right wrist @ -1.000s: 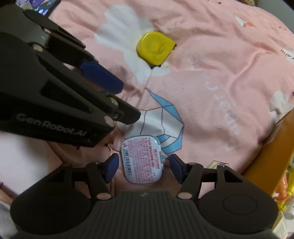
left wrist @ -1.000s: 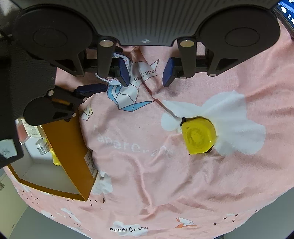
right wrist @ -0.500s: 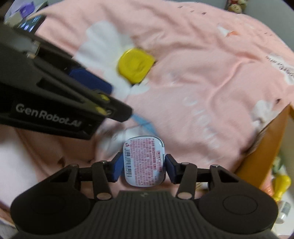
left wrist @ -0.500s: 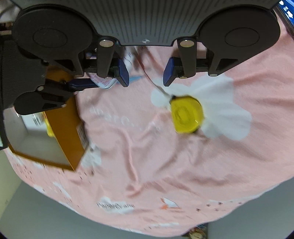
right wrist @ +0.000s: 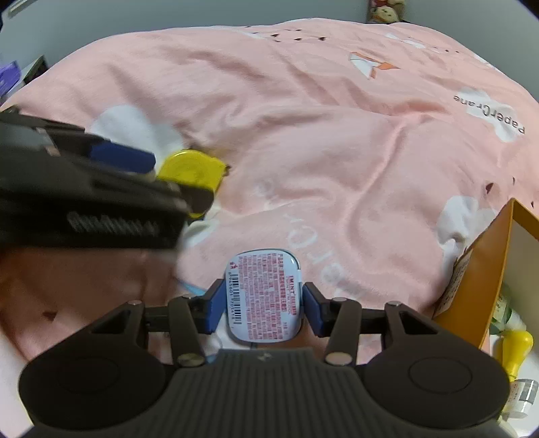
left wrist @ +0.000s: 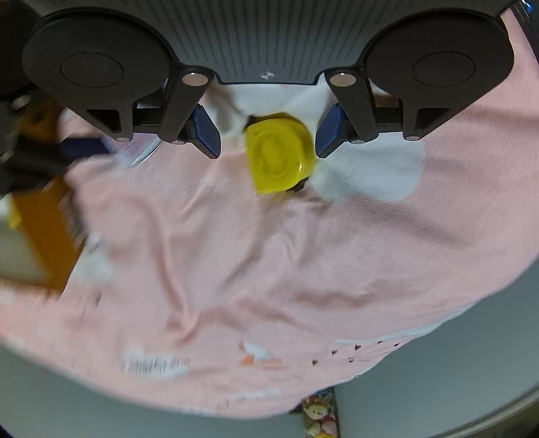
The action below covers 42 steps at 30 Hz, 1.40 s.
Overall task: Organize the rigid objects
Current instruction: 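Grasp the yellow tape measure with the left tool while the right tool holds the packet, then carry the tape measure and packet over the box and lower them inside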
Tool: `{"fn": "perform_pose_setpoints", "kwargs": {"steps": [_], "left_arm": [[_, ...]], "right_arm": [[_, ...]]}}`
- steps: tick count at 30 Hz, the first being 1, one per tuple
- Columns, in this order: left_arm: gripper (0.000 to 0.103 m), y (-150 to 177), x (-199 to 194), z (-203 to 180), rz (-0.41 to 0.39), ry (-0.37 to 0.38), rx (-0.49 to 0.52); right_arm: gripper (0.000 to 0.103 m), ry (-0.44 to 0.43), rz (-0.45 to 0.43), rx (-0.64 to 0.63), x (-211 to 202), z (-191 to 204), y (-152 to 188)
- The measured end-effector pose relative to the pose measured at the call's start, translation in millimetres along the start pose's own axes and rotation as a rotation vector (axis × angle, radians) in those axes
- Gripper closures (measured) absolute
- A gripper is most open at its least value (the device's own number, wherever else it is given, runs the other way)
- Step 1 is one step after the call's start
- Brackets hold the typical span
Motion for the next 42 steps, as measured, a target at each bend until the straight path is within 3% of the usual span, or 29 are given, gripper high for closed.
{"fn": "perform_pose_setpoints", "kwargs": {"steps": [3, 14, 16, 26, 33, 42], "left_arm": [[0.026, -1.6, 11.3, -11.6, 0.008, -0.048, 0.063], [0.029, -3.1, 39.7, -24.2, -0.024, -0.096, 0.094], [0.041, -2.6, 41.9, -24.4, -0.037, -0.085, 0.096], [0.042, 1.0, 24.4, -16.9, -0.108, -0.030, 0.035], [0.042, 0.1, 2.2, -13.1, -0.185, 0.008, -0.011], [0.042, -4.2, -30.2, -14.9, -0.226, 0.088, -0.062]], "right_arm": [[0.054, 0.015, -0.008, 0.022, 6.9, -2.2, 2.1], [0.054, 0.010, 0.004, 0.063, 21.6, -6.4, 9.4], [0.054, 0.011, 0.003, 0.067, 22.6, -6.2, 10.0], [0.054, 0.021, -0.033, 0.103, 13.8, -10.0, 13.1], [0.054, 0.046, -0.110, 0.109, -12.2, -9.7, 14.2], [0.054, 0.096, -0.218, 0.089, -53.3, -9.1, 9.8]]}}
Point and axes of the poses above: each gripper's, at about its wrist camera, not at the fingertips, and x roughly the way its jaws point, z to its left, y to its underside, the point moved 4 cm from there along x, roughly the way its jaws point, and after that the axes turned 6 degrees about x, right-handed, at the moved point
